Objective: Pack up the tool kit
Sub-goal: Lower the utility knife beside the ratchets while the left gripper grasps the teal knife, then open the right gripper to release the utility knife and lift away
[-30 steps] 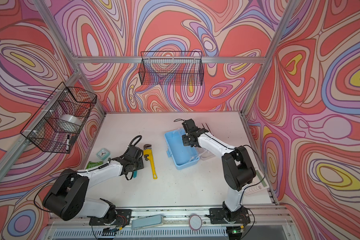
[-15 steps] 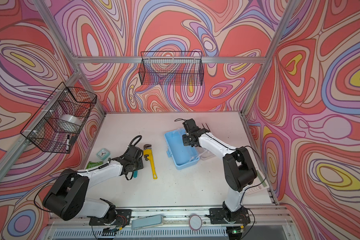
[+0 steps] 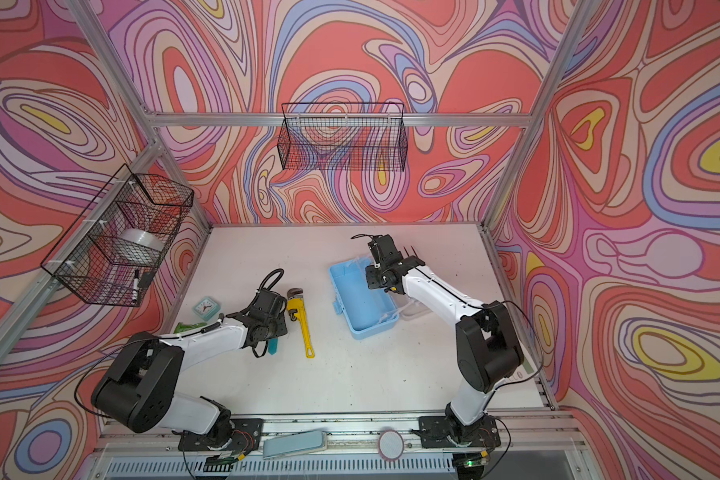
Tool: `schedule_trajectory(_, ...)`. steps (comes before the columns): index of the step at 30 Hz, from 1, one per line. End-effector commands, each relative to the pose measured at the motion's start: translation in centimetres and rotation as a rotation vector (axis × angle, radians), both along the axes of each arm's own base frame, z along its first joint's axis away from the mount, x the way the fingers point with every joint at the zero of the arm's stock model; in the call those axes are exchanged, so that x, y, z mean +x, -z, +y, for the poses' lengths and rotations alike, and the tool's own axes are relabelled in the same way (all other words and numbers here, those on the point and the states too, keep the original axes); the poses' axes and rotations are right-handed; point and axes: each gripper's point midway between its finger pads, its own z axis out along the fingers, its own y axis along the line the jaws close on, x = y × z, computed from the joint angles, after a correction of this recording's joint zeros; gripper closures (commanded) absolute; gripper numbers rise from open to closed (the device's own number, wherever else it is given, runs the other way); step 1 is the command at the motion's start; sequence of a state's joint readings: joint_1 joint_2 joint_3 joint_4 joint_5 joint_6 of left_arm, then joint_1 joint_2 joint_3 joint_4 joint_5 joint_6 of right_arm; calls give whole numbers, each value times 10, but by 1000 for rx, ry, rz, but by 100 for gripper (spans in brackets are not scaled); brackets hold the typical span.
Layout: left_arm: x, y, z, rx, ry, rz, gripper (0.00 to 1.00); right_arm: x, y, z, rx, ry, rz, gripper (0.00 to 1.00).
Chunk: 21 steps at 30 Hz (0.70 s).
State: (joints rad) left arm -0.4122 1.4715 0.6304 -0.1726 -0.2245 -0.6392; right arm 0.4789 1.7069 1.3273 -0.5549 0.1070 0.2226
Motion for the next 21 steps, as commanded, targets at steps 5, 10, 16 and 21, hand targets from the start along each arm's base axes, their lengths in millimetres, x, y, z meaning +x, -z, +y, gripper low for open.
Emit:
schedule_trajectory(5, -10, 10, 0, -11, 0, 45, 69, -5, -9, -5, 1, 9, -15, 49)
schedule_trajectory(10, -12, 8, 0, -26, -3, 39, 77, -8, -11, -3, 25, 5, -20, 49)
schedule_trajectory(16, -16, 0, 2, -40, -12, 15, 82, -19, -3, 10, 106, -41, 12, 49)
schedule_trajectory(21, -18, -9, 3, -54, -21, -9, 84, -29, 2, 17, 126, -58, 22, 48)
